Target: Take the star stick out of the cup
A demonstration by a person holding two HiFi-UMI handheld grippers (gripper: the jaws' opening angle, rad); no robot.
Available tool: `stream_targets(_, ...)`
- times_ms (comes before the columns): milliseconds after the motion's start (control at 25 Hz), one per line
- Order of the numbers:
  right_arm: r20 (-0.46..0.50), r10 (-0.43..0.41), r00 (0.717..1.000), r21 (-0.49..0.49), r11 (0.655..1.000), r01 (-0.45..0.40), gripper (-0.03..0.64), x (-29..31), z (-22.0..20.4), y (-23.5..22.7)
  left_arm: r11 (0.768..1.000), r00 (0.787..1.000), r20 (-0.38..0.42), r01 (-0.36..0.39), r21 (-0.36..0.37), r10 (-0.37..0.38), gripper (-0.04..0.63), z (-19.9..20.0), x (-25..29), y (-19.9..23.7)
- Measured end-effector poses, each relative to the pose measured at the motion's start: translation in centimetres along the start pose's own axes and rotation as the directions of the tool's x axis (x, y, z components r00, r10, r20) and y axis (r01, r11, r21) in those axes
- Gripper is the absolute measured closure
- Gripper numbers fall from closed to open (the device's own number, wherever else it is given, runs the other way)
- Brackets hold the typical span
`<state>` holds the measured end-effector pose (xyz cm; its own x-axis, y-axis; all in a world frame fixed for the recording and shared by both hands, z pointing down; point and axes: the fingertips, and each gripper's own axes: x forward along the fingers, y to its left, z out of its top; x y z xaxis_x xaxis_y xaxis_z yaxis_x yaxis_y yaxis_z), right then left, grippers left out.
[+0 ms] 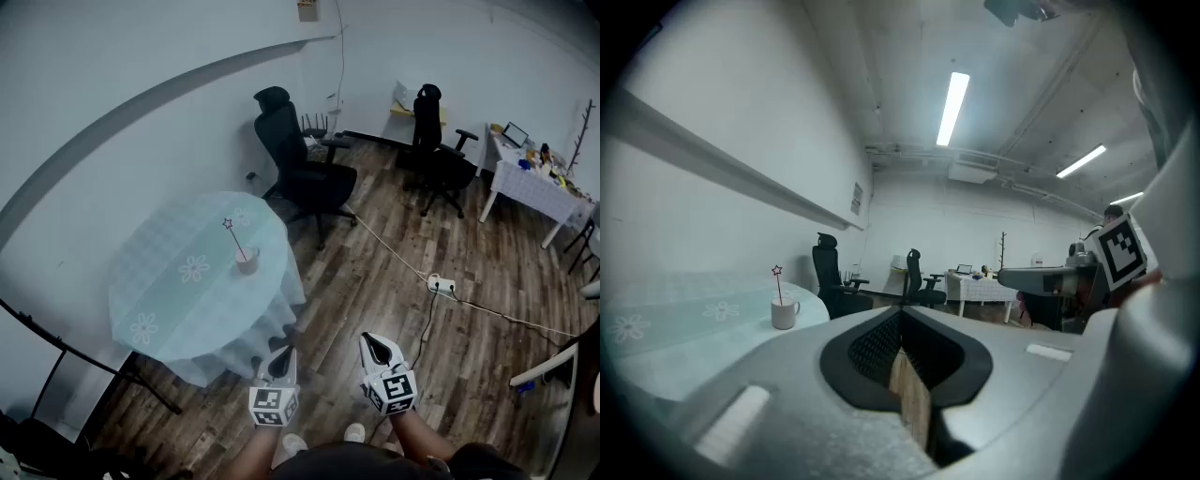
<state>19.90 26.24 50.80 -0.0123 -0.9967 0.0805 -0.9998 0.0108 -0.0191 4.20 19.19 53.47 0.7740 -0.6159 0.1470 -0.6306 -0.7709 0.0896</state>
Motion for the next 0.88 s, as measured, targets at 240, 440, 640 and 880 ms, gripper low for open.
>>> stream_targets(240, 0.011, 0.014, 1.000, 0.004, 1.000, -0.014, 0.614, 1.4, 0.3, 1.1, 1.000, 1.000, 0.009, -0.009, 0.007, 0.009, 0.591, 0.3, -0.1, 1.4)
stream_targets(440, 0.017, 0.031, 0.999, -0.009, 0.999, -0.031, 0.614, 2.5, 0.7, 3.1, 1.000, 1.000, 0.007, -0.019, 0.007, 0.019, 0.591, 0.3, -1.1, 3.1)
stream_targets(640, 0.027, 0.045, 0.999, -0.006, 0.999, -0.045, 0.614, 3.5, 1.0, 5.6, 1.000, 1.000, 0.004, -0.028, -0.002, 0.028, 0.591, -0.2, -2.3, 5.2)
stream_targets(880, 0.002, 0.049, 0.999, -0.008, 0.999, -0.049, 0.614, 4.5, 0.3, 8.8, 0.999, 1.000, -0.018, -0.025, -0.022, 0.024, 0.591, -1.6, -4.4, 7.7)
